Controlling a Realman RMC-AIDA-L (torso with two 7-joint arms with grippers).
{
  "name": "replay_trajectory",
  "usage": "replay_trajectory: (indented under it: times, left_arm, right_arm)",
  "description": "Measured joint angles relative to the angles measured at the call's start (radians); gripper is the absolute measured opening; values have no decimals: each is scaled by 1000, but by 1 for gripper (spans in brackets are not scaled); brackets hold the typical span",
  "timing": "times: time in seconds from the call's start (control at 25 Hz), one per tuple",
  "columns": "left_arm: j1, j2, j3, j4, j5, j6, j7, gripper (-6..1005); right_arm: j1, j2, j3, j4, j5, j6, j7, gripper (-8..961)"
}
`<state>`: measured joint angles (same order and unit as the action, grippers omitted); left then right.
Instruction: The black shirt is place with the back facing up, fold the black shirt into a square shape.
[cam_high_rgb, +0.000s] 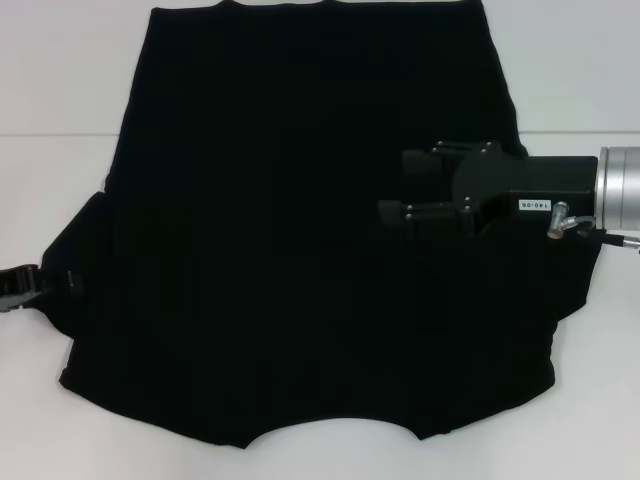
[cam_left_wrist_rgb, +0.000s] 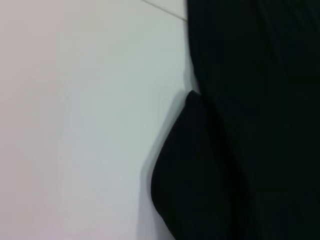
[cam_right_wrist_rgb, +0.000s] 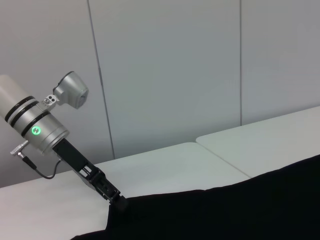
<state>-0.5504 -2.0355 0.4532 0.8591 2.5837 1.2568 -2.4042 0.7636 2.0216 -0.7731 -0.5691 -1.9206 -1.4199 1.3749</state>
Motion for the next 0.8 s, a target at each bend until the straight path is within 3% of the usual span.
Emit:
replay_trajectory:
  times: [0.16, 0.6, 0.8]
  left_arm:
    - [-1, 0, 14, -1, -6, 0, 36, 666]
    - [-12, -1, 42, -9, 0, -21, 48, 443]
    - [-13, -1, 42, -9, -1, -34, 48, 169]
  right_arm:
    - [-1, 0, 0, 0, 0, -1, 1, 878]
    - [-4, 0, 0, 0, 0, -1, 1, 878]
    - [-5, 0, 0, 0, 0, 0, 1, 877]
